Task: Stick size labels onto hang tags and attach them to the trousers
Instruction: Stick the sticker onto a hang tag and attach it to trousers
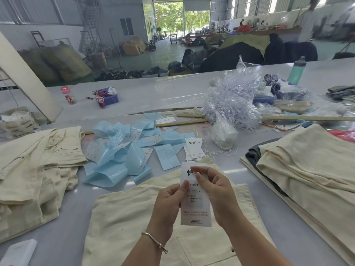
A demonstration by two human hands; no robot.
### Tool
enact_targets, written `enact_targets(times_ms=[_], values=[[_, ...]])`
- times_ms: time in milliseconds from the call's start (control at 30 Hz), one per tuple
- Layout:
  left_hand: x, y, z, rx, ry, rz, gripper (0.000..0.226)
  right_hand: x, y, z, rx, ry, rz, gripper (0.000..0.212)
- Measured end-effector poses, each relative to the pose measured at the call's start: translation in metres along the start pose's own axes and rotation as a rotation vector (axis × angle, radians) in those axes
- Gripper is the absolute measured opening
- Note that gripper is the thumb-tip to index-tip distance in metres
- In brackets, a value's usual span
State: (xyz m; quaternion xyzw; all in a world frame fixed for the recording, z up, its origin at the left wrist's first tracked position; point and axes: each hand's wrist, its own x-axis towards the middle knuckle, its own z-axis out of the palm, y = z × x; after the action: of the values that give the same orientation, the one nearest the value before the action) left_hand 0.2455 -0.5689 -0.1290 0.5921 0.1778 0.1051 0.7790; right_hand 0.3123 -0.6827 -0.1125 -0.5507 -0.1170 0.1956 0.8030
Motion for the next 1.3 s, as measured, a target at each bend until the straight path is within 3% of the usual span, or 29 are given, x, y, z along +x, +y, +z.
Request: enact_targets(times_ms=[133, 200, 433, 700, 833, 933, 1033, 1167, 1300], values=[[0.015, -0.008, -0.001, -0.087, -0.110, -0.062, 0.034, 0.013, 0.006, -0.014, -0.072, -0.072, 0.046, 0.018], [0.024, -0.014, -0.001, -0.104, -0.092, -0.089, 0.034, 0.022, 0.011, -0.023, -0.090, -0.065, 0.071, 0.020], [0.062, -0.039, -0.002, -0.030, 0.173, -0.166, 0.029, 0.103, 0.037, -0.096, -0.417, 0.196, 0.075, 0.015], [0.105, -0.039, -0.010, 0.087, 0.246, -0.195, 0.021, 0.226, 0.062, -0.158, -1.050, 0.402, 0.147, 0.008], [0.123, -0.039, -0.013, 0.105, 0.248, -0.227, 0.022, 0.263, 0.067, -0.177, -1.199, 0.364, 0.186, 0.014], [0.132, -0.045, -0.016, 0.134, 0.230, -0.261, 0.024, 0.282, 0.073, -0.181, -1.337, 0.315, 0.272, 0.004], [0.137, -0.050, -0.012, 0.123, 0.211, -0.292, 0.031, 0.291, 0.080, -0.185, -1.464, 0.265, 0.293, 0.027], [0.139, -0.051, -0.005, 0.010, 0.141, -0.338, 0.028, 0.282, 0.073, -0.177, -1.259, 0.260, 0.191, 0.012], [0.131, -0.049, 0.002, -0.314, 0.014, -0.459, 0.029, 0.242, 0.047, -0.137, -0.517, 0.132, 0.144, 0.012]])
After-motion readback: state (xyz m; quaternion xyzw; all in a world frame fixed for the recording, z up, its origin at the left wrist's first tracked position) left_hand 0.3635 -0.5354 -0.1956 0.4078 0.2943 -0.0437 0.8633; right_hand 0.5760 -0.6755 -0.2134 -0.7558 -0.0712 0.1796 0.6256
